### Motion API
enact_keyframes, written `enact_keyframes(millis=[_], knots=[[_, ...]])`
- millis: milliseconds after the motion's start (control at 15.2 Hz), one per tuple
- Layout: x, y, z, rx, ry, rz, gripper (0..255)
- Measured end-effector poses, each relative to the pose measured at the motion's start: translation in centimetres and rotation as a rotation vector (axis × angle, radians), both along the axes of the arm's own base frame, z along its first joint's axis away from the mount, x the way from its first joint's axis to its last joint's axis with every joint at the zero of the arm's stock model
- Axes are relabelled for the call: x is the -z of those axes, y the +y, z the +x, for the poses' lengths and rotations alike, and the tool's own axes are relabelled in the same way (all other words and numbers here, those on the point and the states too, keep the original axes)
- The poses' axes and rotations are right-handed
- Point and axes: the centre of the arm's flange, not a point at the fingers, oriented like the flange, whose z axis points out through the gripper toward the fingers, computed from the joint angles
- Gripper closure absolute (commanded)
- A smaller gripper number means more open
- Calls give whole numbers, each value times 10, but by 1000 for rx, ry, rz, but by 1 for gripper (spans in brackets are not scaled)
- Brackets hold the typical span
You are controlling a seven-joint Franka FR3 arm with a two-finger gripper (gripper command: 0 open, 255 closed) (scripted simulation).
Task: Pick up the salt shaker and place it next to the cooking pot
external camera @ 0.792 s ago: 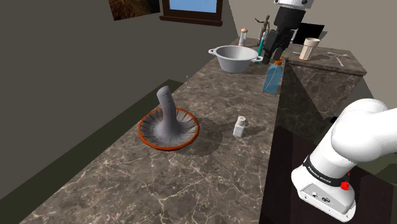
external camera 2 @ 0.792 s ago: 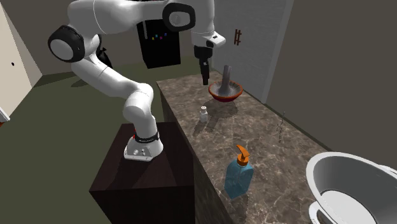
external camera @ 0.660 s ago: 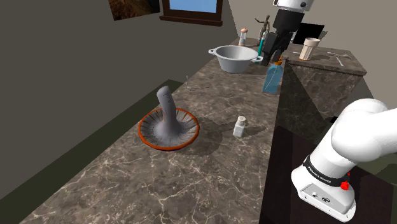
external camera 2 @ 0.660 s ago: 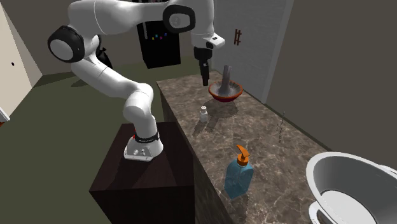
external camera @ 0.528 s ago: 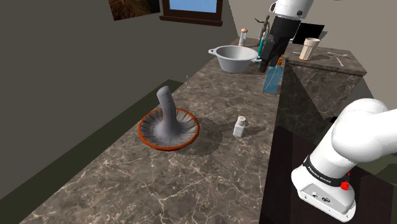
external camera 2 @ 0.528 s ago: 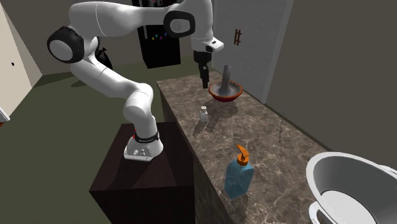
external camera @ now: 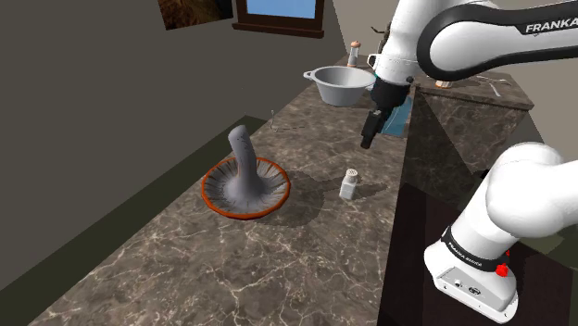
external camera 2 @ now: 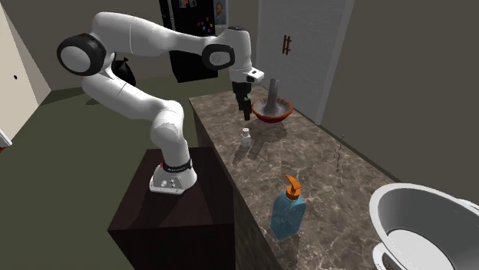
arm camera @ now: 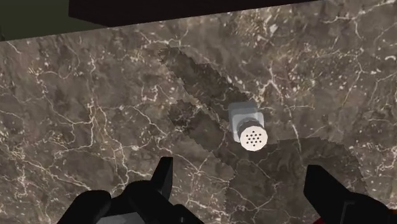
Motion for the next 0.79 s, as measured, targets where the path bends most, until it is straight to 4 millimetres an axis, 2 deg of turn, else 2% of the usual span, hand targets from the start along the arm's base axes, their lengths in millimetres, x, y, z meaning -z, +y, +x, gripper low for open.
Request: enact_keyframes(millis=[462,792], knots=[[85,39,-11,-124,-24,-86,0],[117,46,-12,-144,-29,-99,0]])
